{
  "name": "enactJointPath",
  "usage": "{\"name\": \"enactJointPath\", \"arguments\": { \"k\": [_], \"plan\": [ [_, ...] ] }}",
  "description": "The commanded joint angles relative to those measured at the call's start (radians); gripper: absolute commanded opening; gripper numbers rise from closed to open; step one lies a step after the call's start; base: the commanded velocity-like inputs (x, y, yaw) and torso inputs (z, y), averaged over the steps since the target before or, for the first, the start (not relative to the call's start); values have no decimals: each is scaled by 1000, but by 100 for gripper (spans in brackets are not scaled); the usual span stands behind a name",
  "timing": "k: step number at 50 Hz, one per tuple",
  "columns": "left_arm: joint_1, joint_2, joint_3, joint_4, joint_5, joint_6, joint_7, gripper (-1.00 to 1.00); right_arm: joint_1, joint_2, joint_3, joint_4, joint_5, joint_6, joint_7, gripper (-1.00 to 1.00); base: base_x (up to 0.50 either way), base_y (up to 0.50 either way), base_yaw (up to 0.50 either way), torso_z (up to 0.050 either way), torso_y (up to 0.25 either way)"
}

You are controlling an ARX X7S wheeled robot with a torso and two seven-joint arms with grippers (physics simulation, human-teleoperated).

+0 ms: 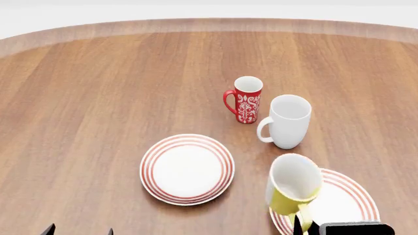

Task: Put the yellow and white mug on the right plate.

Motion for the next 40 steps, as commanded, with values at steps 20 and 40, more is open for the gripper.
{"name": "enactJointPath", "arguments": {
  "k": [20, 40],
  "plan": [
    [-4, -10, 15, -5, -6, 8, -9, 100, 89, -16, 70, 105, -74, 55, 272, -100, 0, 0, 0, 0, 1],
    [-6, -15, 22, -7, -13, 10, -14, 100, 243, -61, 15, 423, -123, -26, 194, -100, 0, 0, 0, 0, 0]
  ]
}}
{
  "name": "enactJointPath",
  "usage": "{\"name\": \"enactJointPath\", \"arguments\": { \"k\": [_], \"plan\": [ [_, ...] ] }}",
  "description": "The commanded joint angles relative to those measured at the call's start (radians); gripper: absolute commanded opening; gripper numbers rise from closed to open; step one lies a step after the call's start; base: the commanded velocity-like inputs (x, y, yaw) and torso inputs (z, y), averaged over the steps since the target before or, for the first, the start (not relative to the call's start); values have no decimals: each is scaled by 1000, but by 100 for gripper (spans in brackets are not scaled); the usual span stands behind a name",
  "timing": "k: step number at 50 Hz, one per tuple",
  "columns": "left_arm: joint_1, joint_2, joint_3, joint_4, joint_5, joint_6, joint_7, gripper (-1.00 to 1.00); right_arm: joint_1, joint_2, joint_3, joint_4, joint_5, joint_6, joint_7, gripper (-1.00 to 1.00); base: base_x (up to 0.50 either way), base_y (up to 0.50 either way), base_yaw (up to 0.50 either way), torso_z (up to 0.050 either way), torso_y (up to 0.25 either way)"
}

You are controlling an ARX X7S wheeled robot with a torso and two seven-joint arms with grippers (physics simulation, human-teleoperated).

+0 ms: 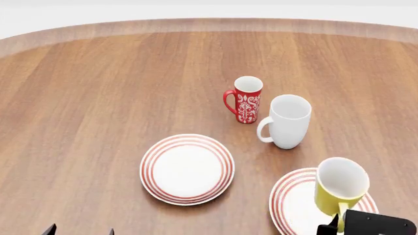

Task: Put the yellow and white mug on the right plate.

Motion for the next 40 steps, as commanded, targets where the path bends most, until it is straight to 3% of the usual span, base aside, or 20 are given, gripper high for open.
{"name": "enactJointPath", "arguments": {
  "k": [1, 23, 40],
  "plan": [
    [-1, -4, 3, 0, -5, 1, -2, 100, 81, -22, -25, 155, -40, -45, -29, -100, 0, 0, 0, 0, 0],
    [-5, -10, 10, -5, -11, 5, -8, 100, 270, -77, -45, 623, -84, -243, -98, -100, 0, 0, 0, 0, 0],
    [-5, -15, 16, -1, -15, 5, -15, 100, 275, -85, -23, 661, -114, -234, -106, -100, 0, 0, 0, 0, 0]
  ]
}}
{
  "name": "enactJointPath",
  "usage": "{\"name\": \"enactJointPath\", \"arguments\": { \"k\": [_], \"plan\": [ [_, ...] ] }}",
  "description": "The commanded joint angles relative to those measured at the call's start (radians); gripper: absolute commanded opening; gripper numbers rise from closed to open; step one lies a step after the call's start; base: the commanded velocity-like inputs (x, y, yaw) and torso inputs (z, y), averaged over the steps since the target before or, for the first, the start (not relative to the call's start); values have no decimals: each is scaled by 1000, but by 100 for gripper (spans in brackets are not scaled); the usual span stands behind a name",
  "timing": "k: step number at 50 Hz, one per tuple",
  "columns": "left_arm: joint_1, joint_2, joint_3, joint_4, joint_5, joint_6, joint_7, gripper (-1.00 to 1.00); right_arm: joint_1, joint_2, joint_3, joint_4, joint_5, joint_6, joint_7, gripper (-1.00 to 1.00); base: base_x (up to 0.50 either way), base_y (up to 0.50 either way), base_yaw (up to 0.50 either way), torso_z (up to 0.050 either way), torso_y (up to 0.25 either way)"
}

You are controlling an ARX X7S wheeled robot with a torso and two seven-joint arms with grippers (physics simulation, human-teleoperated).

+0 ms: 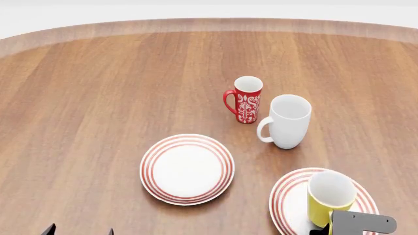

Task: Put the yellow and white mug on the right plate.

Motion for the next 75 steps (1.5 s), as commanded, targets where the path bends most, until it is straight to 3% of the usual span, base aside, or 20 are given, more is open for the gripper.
{"name": "enactJointPath", "arguments": {
  "k": [1, 17, 18, 30, 38, 56, 75],
  "plan": [
    [0, -4, 4, 3, -3, 1, -4, 100, 17, -7, 17, 38, -32, -8, -8, -100, 0, 0, 0, 0, 0],
    [-1, -8, 9, 3, -6, 3, -8, 100, 12, -9, 59, 39, -72, -8, -12, -100, 0, 0, 0, 0, 0],
    [-1, -7, 10, 2, -7, 3, -8, 100, 13, -8, 61, 39, -76, -7, -11, 100, 0, 0, 0, 0, 0],
    [-1, -11, 14, 6, -8, 3, -13, 100, -9, -9, 72, 3, -101, -18, -24, 100, 0, 0, 0, 0, 0],
    [0, -13, 17, 7, -9, 4, -15, 100, -215, 33, 80, -512, -70, 225, 20, 100, 0, 0, 0, 0, 0],
    [0, -17, 24, 12, -14, 4, -18, 100, -511, 79, 107, -1111, -41, 343, 114, 100, 0, 0, 0, 0, 0],
    [-3, -20, 29, 6, -19, 7, -21, 100, -673, 64, 78, -1234, -86, 238, 160, 100, 0, 0, 0, 0, 0]
  ]
}}
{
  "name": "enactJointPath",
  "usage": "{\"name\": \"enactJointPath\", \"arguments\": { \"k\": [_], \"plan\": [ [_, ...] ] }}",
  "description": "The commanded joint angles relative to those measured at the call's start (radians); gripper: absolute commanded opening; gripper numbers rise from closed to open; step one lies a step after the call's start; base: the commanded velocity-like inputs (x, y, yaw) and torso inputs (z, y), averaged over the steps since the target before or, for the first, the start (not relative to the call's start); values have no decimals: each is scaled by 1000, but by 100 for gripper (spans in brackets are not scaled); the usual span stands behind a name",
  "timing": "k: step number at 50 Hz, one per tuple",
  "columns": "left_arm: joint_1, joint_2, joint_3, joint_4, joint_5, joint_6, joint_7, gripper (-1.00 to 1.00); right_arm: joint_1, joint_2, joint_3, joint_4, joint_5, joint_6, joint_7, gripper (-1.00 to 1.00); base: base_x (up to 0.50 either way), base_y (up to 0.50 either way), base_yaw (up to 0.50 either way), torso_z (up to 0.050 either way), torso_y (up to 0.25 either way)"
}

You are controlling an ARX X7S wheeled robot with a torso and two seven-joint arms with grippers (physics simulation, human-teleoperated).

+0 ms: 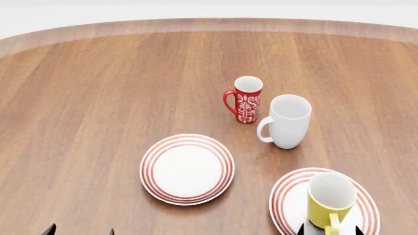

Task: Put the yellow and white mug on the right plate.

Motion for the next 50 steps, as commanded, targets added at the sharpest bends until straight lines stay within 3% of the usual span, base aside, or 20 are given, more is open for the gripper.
{"name": "enactJointPath", "arguments": {
  "k": [1, 21, 50],
  "plan": [
    [-2, -1, 4, -3, -2, 2, -3, 100, -121, 1, 2, -133, -5, -44, 29, 100, 0, 0, 0, 0, 0],
    [-4, -5, 8, -4, -5, 9, -8, 100, -255, 18, 24, -296, 32, -157, 16, 100, 0, 0, 0, 0, 0],
    [3, -18, 11, 22, -18, 10, -16, 100, -257, -4, -46, -312, 5, -313, -20, 100, 0, 0, 0, 0, 0]
  ]
}}
